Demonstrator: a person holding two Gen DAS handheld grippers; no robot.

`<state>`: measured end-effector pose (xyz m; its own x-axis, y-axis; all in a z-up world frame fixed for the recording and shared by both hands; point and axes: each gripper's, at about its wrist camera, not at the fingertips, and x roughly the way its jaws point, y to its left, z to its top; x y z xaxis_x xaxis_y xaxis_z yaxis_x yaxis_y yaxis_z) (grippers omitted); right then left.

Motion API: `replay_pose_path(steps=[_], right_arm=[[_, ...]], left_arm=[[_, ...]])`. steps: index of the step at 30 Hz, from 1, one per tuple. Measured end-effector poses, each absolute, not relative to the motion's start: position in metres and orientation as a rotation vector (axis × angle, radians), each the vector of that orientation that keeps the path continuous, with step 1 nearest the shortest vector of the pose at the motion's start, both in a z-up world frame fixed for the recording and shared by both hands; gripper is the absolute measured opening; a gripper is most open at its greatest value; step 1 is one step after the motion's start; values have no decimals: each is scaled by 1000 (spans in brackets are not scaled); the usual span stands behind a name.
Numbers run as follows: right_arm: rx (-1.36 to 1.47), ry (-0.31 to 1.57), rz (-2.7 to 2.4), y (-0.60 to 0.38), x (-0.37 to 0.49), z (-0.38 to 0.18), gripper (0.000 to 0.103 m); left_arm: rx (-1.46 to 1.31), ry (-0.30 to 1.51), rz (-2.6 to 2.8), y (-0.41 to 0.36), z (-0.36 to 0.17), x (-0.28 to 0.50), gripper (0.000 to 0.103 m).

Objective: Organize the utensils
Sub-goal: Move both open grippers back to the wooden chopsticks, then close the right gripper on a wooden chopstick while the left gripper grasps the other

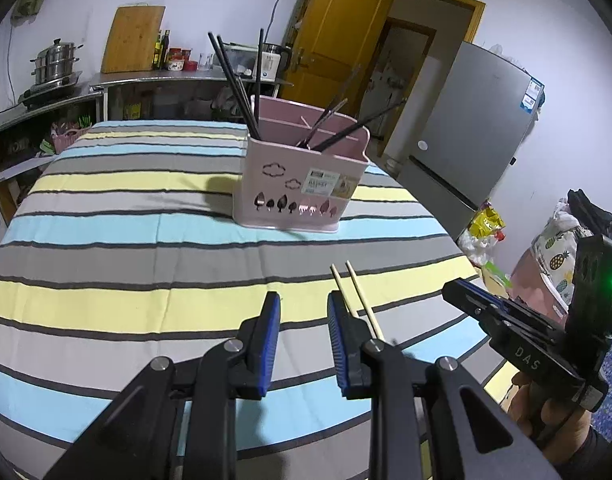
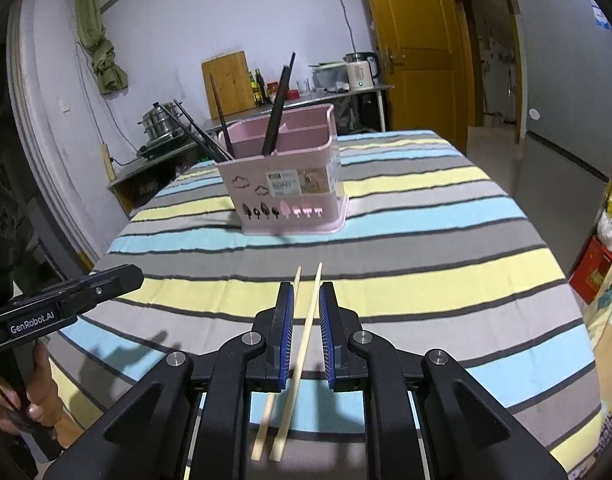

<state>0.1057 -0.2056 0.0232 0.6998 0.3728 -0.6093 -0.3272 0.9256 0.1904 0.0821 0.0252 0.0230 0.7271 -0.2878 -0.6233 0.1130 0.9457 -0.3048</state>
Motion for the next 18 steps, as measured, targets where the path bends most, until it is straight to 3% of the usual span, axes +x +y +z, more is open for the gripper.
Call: replay_pose_path(steps=[5, 8, 18], right_arm=[[60, 737, 398, -198, 110, 9, 13], [48, 772, 409, -192, 115, -3, 13], [24, 874, 408, -179, 131, -38, 13]], left_arm=[[-258, 753, -223, 23, 11, 86, 25], [-266, 770, -224, 22, 3, 88, 32], [-283, 826, -228, 22, -15, 101, 32]])
